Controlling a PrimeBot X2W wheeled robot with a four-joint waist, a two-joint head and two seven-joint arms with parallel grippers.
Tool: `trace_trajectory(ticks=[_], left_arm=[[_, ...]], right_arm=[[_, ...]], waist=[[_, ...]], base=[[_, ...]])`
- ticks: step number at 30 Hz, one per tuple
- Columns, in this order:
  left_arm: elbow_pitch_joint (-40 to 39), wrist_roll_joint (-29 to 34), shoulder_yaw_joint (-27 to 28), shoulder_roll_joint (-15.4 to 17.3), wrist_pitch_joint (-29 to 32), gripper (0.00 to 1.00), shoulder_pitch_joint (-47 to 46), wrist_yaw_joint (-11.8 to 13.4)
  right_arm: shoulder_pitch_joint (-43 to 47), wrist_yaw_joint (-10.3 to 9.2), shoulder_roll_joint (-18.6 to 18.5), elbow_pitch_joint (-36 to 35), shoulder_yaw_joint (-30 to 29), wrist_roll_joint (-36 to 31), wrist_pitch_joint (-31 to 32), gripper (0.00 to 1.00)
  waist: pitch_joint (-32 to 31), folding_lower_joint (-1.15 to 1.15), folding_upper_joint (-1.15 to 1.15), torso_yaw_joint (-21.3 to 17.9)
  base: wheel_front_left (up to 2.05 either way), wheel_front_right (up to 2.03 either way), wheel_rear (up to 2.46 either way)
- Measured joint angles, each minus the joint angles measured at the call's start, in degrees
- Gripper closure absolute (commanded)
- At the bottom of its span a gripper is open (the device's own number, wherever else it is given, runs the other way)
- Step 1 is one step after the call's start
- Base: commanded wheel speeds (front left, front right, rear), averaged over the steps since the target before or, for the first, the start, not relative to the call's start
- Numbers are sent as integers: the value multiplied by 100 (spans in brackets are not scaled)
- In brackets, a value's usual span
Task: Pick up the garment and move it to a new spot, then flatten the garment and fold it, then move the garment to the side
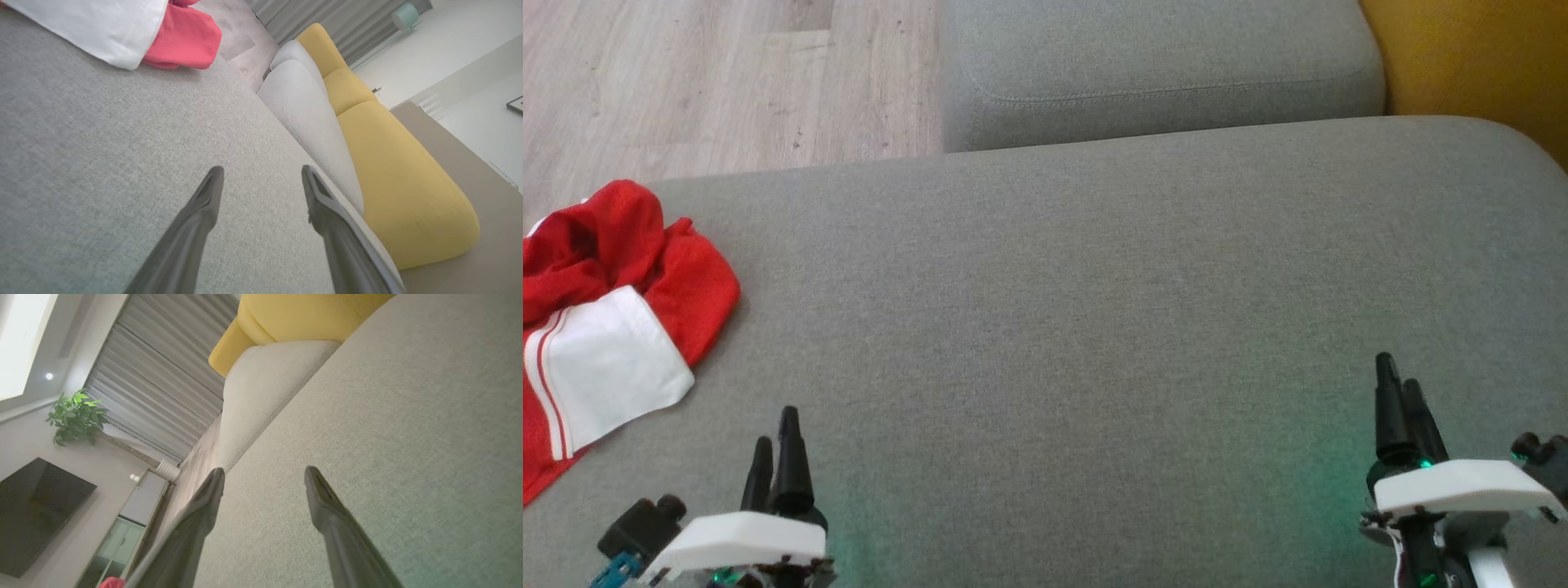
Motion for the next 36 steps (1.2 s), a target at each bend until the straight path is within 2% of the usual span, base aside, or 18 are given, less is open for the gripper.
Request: trace_trajectory(ticks=[36], left_arm=[[501, 2553, -549, 342, -576, 0, -50, 312]], right_arm=[[-29, 0, -100, 160, 443, -2938, -573, 0]], waist=[[-96, 0, 0, -4]], base=[[0, 0, 0]])
